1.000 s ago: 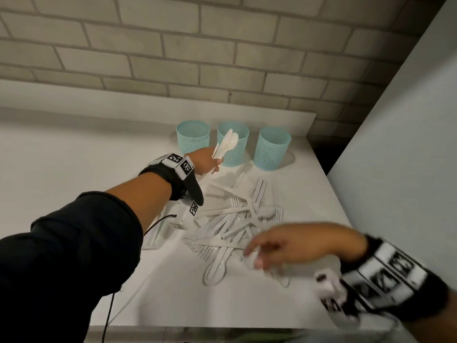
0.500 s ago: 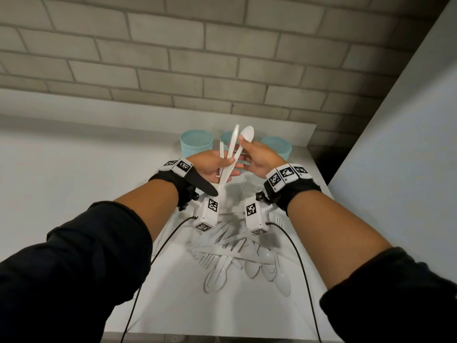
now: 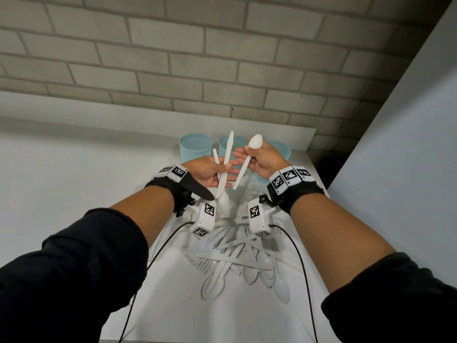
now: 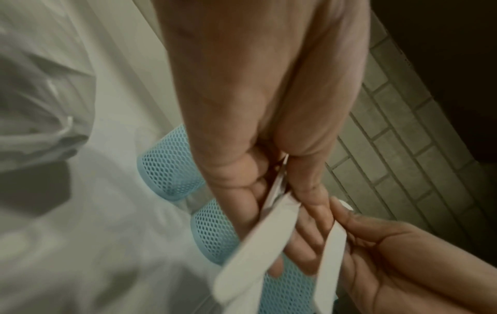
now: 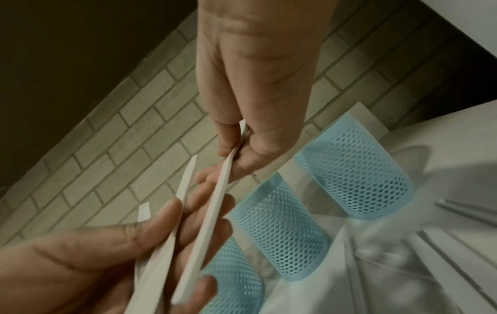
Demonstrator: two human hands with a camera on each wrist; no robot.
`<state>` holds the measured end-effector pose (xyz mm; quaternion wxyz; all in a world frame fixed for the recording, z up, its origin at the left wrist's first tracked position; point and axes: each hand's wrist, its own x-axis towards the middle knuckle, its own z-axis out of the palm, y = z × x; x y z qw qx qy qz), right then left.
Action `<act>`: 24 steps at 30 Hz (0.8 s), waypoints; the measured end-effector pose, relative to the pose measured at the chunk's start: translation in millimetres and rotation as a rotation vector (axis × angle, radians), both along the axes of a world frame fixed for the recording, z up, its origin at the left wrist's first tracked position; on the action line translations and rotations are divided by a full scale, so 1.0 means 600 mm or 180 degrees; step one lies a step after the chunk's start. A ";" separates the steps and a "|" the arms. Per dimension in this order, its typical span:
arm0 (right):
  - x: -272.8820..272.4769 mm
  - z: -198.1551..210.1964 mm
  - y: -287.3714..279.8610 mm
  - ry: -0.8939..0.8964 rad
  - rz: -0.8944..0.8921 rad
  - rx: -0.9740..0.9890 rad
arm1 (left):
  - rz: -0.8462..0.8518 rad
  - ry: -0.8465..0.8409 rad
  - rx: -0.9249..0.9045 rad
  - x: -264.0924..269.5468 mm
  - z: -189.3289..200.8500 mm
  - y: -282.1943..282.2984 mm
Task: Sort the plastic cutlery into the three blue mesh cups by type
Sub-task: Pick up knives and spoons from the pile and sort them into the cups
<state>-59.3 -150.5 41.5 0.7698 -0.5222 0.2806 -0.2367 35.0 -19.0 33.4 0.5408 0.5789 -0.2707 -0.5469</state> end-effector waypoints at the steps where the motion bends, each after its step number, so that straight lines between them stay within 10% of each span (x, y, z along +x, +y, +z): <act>1: 0.000 0.000 -0.003 0.0053 -0.0161 -0.0036 | 0.0113 0.0020 -0.0076 0.001 0.000 -0.001; 5: -0.006 -0.009 -0.020 0.0445 -0.0301 -0.0246 | 0.0756 0.0262 -0.0548 0.018 0.000 -0.006; 13: -0.023 -0.040 -0.010 0.1233 0.1620 -0.0157 | 0.1461 0.0603 -0.1181 0.029 0.001 -0.017; 24: -0.024 -0.044 -0.058 0.0265 0.0239 0.0336 | 0.1408 0.0514 -0.0864 0.037 0.010 -0.019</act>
